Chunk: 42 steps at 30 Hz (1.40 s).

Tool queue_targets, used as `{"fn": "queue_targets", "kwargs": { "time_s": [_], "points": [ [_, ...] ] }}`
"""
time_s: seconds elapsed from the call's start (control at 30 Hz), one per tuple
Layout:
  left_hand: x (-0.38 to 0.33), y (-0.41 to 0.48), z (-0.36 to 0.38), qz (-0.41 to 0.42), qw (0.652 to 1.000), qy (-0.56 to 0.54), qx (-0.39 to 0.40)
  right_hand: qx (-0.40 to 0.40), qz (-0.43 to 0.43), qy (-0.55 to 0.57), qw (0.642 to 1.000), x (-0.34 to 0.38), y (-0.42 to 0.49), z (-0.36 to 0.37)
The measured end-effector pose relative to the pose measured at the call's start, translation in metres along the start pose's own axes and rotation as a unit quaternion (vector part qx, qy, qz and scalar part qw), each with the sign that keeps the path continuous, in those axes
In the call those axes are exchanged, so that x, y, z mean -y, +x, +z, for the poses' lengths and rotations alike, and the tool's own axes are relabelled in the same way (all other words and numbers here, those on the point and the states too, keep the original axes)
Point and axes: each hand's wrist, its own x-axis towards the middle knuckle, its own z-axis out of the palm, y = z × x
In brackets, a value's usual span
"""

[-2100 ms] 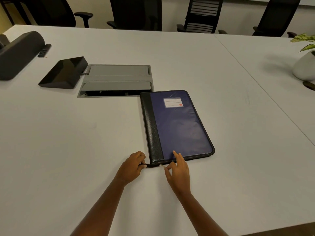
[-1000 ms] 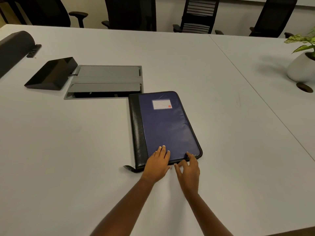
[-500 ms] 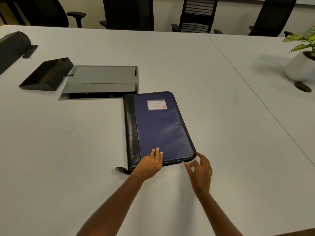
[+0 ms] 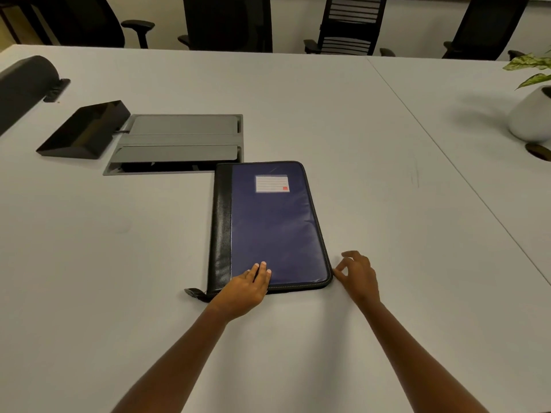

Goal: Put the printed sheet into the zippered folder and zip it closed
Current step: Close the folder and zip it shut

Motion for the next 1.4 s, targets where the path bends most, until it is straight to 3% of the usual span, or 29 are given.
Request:
{"fn": "queue_targets", "kwargs": {
  "time_s": [0.13,0.27,0.4,0.47,0.57,0.77,1.03,1.4],
  "points": [
    [0.004,-0.004,0.0,-0.016,0.998,-0.047,-0.03,0.075,-0.021,0.021,0.997,0.004,0.01,-0.001],
    [-0.003,0.001,-0.02,-0.114,0.984,-0.14,-0.002,0.103,-0.013,0.023,0.994,0.009,0.013,0.004],
    [-0.017,0.021,-0.035,-0.225,0.943,-0.242,0.025,0.133,-0.047,0.001,0.99,0.015,0.001,0.013],
    [-0.023,0.03,-0.037,-0.26,0.918,-0.29,0.079,0.141,-0.07,-0.003,0.988,0.022,-0.008,0.018],
    [-0.029,0.041,-0.039,-0.295,0.901,-0.305,0.088,0.142,-0.116,-0.003,0.983,0.034,-0.022,0.024],
    [-0.033,0.047,-0.038,-0.31,0.899,-0.287,0.117,0.133,-0.187,0.0,0.973,0.051,-0.04,0.041],
    [-0.028,0.056,-0.043,-0.306,0.903,-0.264,0.142,0.077,-0.216,0.015,0.973,0.05,-0.042,0.05],
    [-0.027,0.053,-0.044,-0.291,0.906,-0.278,0.129,0.041,-0.16,-0.001,0.986,0.053,-0.002,0.03]
  ]
}}
